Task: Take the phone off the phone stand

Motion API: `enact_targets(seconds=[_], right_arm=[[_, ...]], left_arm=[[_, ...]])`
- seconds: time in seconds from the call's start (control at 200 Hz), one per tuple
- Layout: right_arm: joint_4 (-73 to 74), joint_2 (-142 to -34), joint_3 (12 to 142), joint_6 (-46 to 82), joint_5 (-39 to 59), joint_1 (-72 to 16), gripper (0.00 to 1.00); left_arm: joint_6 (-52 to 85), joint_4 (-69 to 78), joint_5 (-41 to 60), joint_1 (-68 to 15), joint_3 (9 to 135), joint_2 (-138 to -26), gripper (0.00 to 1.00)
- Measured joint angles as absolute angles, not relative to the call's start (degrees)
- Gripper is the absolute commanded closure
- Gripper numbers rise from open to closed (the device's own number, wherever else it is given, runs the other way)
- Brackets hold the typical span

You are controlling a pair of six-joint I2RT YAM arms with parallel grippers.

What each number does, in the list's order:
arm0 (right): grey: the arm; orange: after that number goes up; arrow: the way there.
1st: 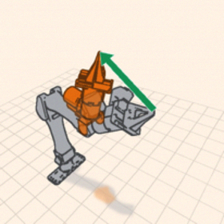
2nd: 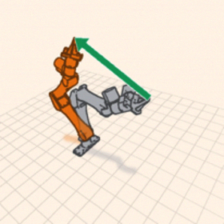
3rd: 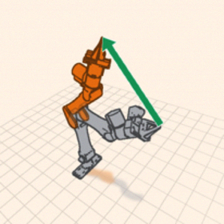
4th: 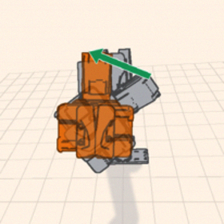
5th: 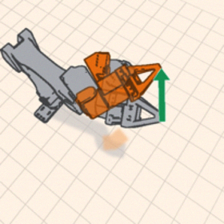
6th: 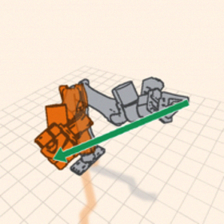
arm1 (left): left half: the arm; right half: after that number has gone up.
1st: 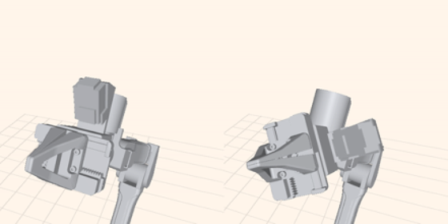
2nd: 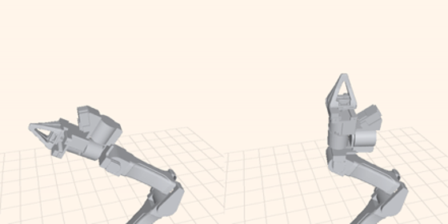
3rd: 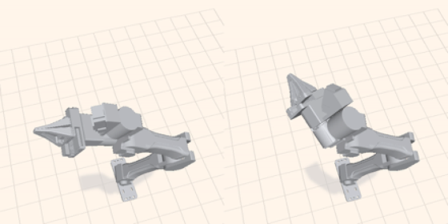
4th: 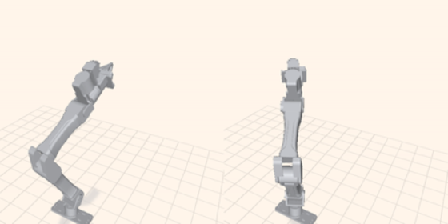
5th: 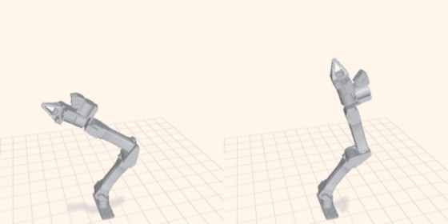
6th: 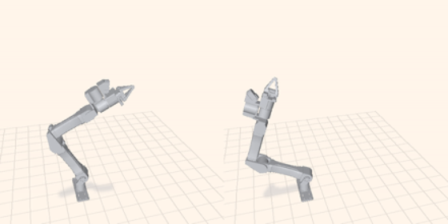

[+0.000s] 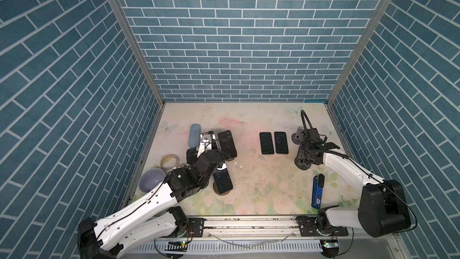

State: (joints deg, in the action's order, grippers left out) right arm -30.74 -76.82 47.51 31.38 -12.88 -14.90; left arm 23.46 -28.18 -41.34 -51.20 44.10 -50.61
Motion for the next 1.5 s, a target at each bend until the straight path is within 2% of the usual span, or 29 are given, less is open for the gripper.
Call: enact_targets(seconds=[0.185,0.365,0.795,0.885,1.075,1.255,1.501], right_arm=[[-28.71,-79.02,47.53,30.33,-11.09,-12.49,0.48],[-27.73,-80.27,48.18,29.89,-9.89,-11.51,0.41],[-28.14,-78.61,48.40,28.71,-9.63,-11.44,0.17],[-28.64,-76.66,49.23,28.03,-9.28,-11.44,0.02],[-28.18,-70.63,50.22,24.60,-7.22,-12.60,0.01],[-26.04,-65.58,50.22,21.39,-4.64,-17.52,0.01],[-21.41,-67.20,50.26,20.05,-2.57,-23.88,0.01]], left_arm=[[24.86,-28.05,-42.61,-51.20,44.10,-51.86,0.00],[28.36,-30.24,-45.98,-51.20,44.66,-53.15,0.00],[33.26,-35.51,-48.73,-51.20,47.77,-53.25,0.00],[34.22,-36.49,-48.40,-51.20,47.94,-53.36,0.00],[36.53,-38.76,-48.14,-51.20,50.06,-55.83,0.00],[39.09,-41.06,-47.05,-51.20,51.44,-59.00,0.00],[46.94,-46.61,-46.13,-51.20,53.89,-61.98,0.00]])
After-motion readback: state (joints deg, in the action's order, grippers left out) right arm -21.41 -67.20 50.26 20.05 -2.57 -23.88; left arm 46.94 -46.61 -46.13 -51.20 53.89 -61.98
